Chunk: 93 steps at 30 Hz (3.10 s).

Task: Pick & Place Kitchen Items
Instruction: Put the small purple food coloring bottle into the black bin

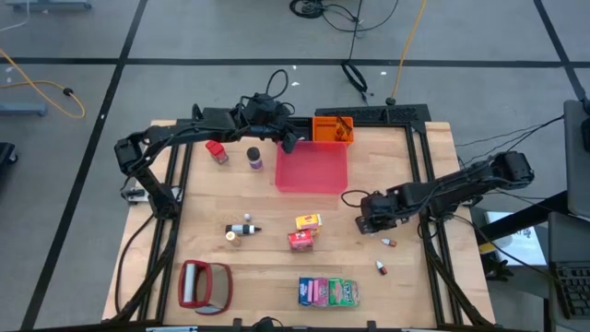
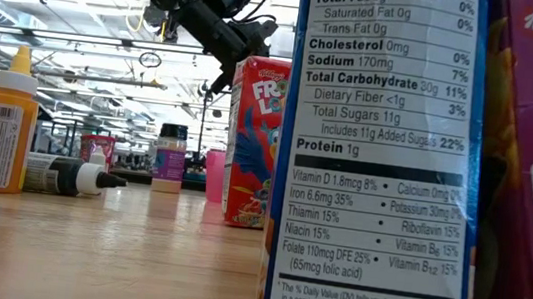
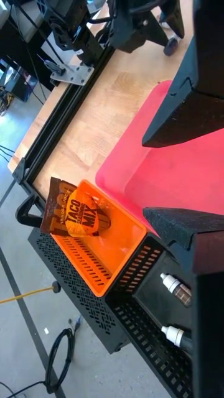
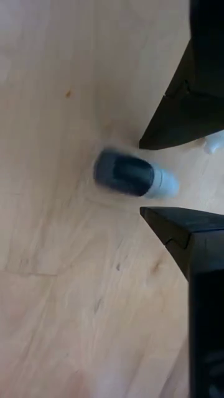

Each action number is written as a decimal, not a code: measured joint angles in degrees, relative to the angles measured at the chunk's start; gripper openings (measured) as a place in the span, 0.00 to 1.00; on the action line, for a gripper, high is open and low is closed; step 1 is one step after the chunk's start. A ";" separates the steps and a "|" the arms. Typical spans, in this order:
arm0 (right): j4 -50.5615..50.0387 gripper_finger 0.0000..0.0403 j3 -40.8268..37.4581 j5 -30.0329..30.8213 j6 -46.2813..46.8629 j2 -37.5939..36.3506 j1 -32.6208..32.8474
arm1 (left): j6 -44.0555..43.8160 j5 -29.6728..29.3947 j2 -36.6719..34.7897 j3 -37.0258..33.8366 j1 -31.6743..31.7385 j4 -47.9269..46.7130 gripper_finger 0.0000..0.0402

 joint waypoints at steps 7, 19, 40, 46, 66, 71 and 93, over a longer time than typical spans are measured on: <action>-0.50 0.33 -0.81 0.40 -0.31 -0.01 0.02 | 0.00 -0.02 0.00 0.00 0.00 -0.02 0.42; -1.75 0.11 -0.92 1.41 -1.79 0.04 0.02 | 0.02 -0.02 0.00 0.00 0.00 0.00 0.42; 1.49 0.11 -1.23 0.51 -2.22 -9.90 0.02 | -0.11 -0.02 0.00 0.00 0.00 -0.01 0.42; 7.78 0.11 -1.14 3.93 -3.52 -15.57 -0.36 | -0.13 -0.02 0.00 0.00 0.00 -0.02 0.42; 46.56 0.11 -0.96 9.17 -19.09 -21.49 -11.89 | -1.06 4.21 0.00 0.00 -2.08 6.32 0.42; 51.06 0.11 -0.73 8.92 -22.99 -20.97 -14.90 | -4.03 8.41 0.00 0.01 -3.08 13.09 0.42; 44.57 0.11 18.17 -0.24 -39.78 -7.51 -23.85 | -17.04 28.30 0.00 0.02 -4.18 33.13 0.42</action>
